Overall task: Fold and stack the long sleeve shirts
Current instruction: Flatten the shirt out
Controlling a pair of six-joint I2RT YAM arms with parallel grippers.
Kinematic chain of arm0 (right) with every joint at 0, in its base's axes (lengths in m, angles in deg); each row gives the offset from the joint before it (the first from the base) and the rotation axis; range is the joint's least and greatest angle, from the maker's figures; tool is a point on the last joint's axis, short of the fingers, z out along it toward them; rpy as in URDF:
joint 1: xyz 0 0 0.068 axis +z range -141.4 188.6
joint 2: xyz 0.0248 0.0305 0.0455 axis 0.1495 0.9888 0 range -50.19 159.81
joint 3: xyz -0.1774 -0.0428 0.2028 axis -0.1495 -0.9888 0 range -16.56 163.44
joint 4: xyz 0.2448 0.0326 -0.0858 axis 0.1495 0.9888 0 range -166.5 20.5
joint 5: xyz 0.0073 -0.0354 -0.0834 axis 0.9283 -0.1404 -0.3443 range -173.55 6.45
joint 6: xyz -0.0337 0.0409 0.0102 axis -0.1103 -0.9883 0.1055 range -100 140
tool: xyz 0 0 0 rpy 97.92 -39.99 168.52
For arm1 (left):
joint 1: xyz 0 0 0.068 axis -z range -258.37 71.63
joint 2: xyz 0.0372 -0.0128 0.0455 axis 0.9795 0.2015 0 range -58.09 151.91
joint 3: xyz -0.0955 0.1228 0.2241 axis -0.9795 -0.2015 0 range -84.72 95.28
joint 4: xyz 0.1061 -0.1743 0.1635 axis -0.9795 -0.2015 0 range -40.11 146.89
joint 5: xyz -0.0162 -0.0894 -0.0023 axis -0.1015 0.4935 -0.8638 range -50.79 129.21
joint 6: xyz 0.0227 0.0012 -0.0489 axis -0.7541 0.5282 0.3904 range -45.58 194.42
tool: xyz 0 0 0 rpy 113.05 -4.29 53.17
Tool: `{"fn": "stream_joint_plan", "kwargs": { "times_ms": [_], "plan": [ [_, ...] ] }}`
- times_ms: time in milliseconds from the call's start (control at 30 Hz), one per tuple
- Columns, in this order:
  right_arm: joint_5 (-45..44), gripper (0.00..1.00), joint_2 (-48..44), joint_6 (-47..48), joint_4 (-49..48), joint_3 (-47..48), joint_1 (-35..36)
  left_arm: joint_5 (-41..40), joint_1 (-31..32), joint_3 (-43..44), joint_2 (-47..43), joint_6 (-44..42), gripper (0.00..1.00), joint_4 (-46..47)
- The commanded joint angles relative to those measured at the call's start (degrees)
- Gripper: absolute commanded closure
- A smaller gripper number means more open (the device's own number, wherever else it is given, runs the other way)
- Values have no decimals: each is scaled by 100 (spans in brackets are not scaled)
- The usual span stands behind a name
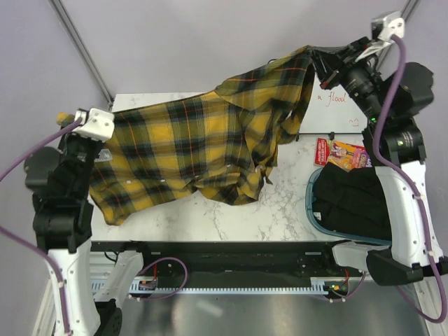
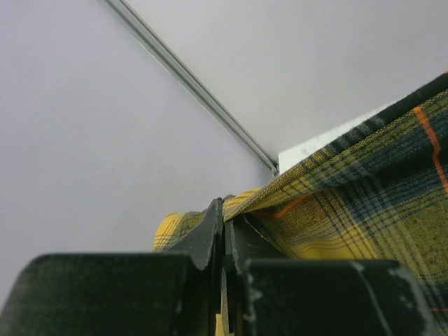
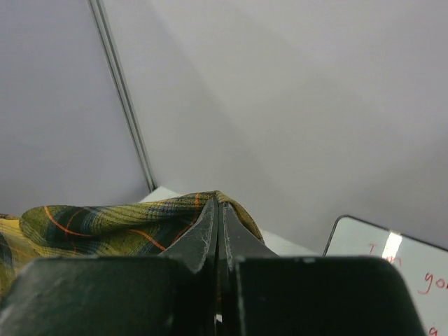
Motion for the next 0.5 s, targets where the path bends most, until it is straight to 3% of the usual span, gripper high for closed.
{"fn": "stream_joint_plan", "kwargs": {
  "times_ms": [0,133,167,200,233,267,300,333,367,400,467],
  "plan": [
    [40,100,827,-60,-66,-442,-39,-424,-30,-689,759,-187,98,678],
    [84,100,2268,-314,-313,503,-21,14,-205,-622,2069,304,98,1695],
    [58,100,2646,-419,-287,933,-4,59,-258,-420,2385,410,98,1864],
    [5,100,3450,-499,-243,1999,-3,94,-311,-139,3189,542,98,1970],
    [-30,100,3884,-665,-164,2671,-3,147,-425,629,3571,856,98,2067],
    [-100,100,4324,-754,-16,4148,-3,147,-452,1150,4027,999,98,2077],
    [-318,100,5076,-833,-5,4833,-3,147,-470,2287,4737,1252,98,2051],
    [-434,100,5328,-894,-75,5344,5,278,-496,2890,5127,1333,98,2007],
    [-609,100,5321,-921,-537,5489,5,314,-496,3505,5418,1378,98,1920],
    [-941,100,5069,-904,-898,5142,5,288,-488,4720,5673,1569,98,1927],
    [-1356,100,3984,-773,-2303,3558,-12,244,-514,5861,6281,1650,98,1918]
  ]
}}
